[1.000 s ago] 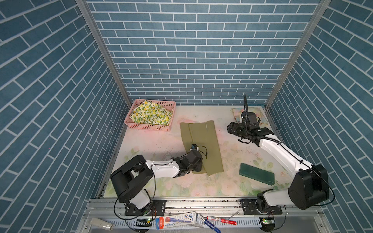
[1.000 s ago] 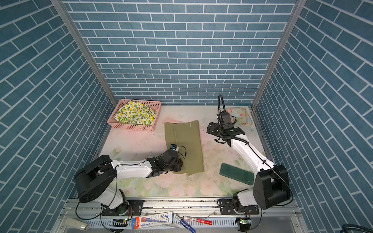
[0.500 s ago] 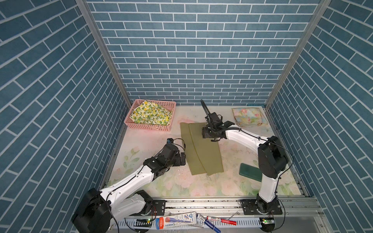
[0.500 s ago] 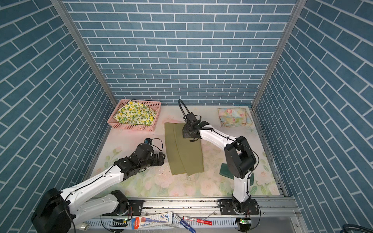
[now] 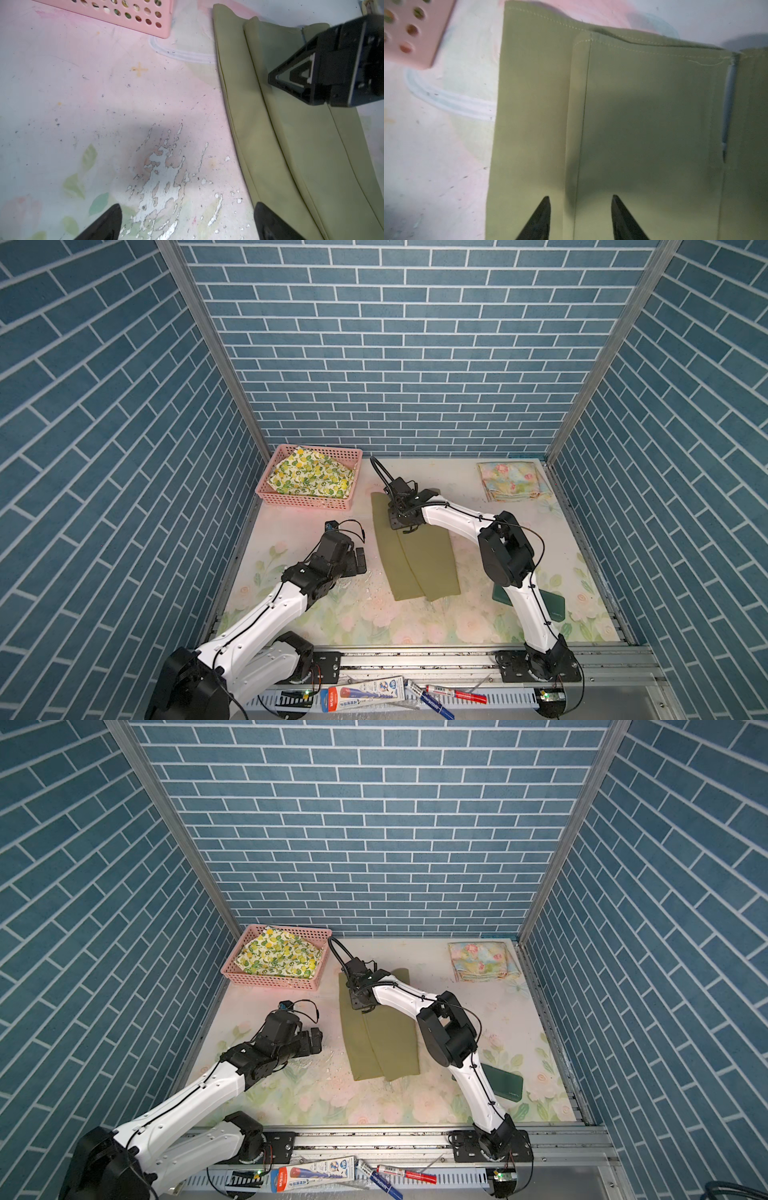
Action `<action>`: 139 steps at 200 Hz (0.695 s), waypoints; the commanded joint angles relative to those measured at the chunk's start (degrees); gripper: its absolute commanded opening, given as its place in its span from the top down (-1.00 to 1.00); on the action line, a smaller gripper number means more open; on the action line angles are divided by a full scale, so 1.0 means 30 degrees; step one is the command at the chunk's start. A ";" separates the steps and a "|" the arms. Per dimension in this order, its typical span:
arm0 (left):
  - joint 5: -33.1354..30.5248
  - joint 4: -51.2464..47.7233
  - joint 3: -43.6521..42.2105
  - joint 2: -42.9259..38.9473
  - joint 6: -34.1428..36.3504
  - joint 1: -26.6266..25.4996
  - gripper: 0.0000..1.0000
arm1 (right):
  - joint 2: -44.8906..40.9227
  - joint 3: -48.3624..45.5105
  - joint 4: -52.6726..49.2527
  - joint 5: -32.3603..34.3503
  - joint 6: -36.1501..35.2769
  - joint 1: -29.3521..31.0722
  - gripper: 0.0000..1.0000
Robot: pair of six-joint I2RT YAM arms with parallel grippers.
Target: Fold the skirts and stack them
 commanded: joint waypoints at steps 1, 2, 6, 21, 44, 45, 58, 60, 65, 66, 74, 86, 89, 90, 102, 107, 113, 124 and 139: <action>0.0354 0.0204 0.0132 0.0075 0.0207 0.0444 -0.99 | 0.0841 0.1325 -0.1022 0.0278 -0.0080 -0.0040 0.17; 0.0374 0.0225 0.0114 0.0089 0.0206 0.0467 -0.99 | 0.0861 0.1375 -0.1021 0.0251 -0.0073 -0.0046 0.17; 0.0392 0.0271 0.0049 0.0125 0.0181 0.0512 -0.99 | 0.0969 0.1436 -0.0994 0.0151 -0.0029 -0.0052 0.19; 0.0458 0.0440 -0.0133 0.0106 0.0102 0.0624 -0.99 | 0.1219 0.1584 -0.0864 -0.0073 0.0123 -0.0021 0.26; 0.0586 0.0568 -0.0401 -0.0099 0.0007 0.0942 -0.99 | 0.1396 0.1691 -0.0714 -0.0569 0.0355 -0.0006 0.41; 0.0592 0.0583 -0.0415 -0.0100 -0.0026 0.0965 -0.99 | 0.1402 0.1704 -0.0692 -0.0582 0.0365 -0.0015 0.41; 0.0734 0.0698 -0.0575 -0.0294 -0.0059 0.1098 -0.99 | 0.1396 0.1677 -0.0533 -0.0769 0.0560 0.0007 0.41; 0.0742 0.0711 -0.0613 -0.0303 -0.0059 0.1118 -0.99 | 0.1390 0.1671 -0.0518 -0.0808 0.0574 0.0007 0.43; 0.0748 0.0712 -0.0646 -0.0355 -0.0074 0.1161 -0.99 | 0.1436 0.1669 -0.0463 -0.0869 0.0649 0.0014 0.50; 0.0747 0.0713 -0.0641 -0.0360 -0.0067 0.1177 -0.99 | 0.1451 0.1679 -0.0464 -0.0865 0.0658 0.0025 0.51; 0.0778 0.0693 -0.0702 -0.0440 -0.0085 0.1264 -0.99 | 0.1544 0.1736 -0.0410 -0.0999 0.0782 0.0003 0.68; 0.0888 0.0742 -0.0778 -0.0532 -0.0073 0.1360 -0.99 | 0.1724 0.1929 -0.0394 -0.1231 0.0911 0.0007 0.93; 0.0866 0.0741 -0.0792 -0.0550 -0.0068 0.1364 -0.99 | 0.1744 0.1986 -0.0379 -0.1302 0.0950 0.0007 0.98; 0.0864 0.0757 -0.0802 -0.0560 -0.0064 0.1366 -0.99 | 0.1767 0.1998 -0.0363 -0.1301 0.0970 0.0007 1.00; 0.0968 0.0858 -0.0914 -0.0684 -0.0108 0.1418 -0.99 | 0.1769 0.2115 -0.0289 -0.1460 0.1091 0.0021 1.00; 0.0963 0.0858 -0.0956 -0.0714 -0.0113 0.1438 -0.99 | 0.1706 0.2105 -0.0247 -0.1505 0.1148 0.0022 1.00; 0.0989 0.0862 -0.0995 -0.0750 -0.0090 0.1436 -0.99 | 0.1564 0.2058 -0.0177 -0.1502 0.1192 0.0009 1.00; 0.1008 0.0889 -0.1030 -0.0792 -0.0089 0.1505 -0.99 | 0.1234 0.2013 -0.0147 -0.1542 0.1278 0.0007 1.00; 0.1071 0.0946 -0.1154 -0.0777 -0.0161 0.1544 -0.99 | 0.0734 0.2076 -0.0379 -0.1613 0.1353 0.0007 1.00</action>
